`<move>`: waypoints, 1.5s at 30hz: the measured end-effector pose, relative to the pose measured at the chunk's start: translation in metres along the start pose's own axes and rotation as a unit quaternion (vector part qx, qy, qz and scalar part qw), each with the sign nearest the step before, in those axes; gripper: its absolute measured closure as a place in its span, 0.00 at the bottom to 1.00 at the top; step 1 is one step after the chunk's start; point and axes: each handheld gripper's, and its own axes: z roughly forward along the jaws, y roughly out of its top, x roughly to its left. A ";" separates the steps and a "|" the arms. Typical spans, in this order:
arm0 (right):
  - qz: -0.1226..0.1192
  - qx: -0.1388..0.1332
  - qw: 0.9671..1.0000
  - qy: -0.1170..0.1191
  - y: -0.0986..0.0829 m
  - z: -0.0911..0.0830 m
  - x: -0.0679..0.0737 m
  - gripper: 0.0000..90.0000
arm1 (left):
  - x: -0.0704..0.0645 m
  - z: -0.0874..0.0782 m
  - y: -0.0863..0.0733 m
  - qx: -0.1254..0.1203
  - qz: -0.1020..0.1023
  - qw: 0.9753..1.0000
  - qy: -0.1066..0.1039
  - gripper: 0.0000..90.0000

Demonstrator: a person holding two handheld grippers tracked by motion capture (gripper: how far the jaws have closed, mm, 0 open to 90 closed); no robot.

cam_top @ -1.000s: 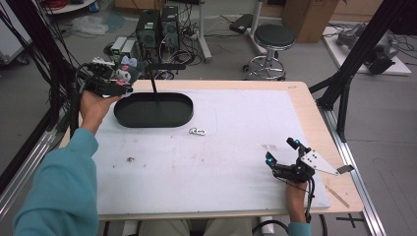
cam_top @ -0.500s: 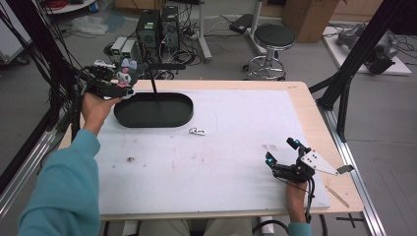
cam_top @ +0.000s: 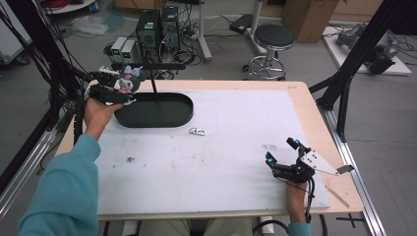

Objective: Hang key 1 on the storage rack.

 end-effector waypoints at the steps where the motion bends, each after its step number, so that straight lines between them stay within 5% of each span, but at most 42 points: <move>1: -0.001 -0.001 1.000 0.000 0.000 0.000 0.000 0.01 | 0.000 0.000 0.000 0.001 0.000 1.000 0.001 0.59; 30: 0.004 0.002 1.000 0.000 0.000 0.000 0.001 0.01 | -0.009 0.022 -0.016 0.040 0.017 0.999 0.006 0.59; 45: 0.002 0.001 1.000 0.000 0.000 0.000 0.000 0.01 | 0.002 0.041 -0.013 0.040 -0.005 0.999 0.009 0.59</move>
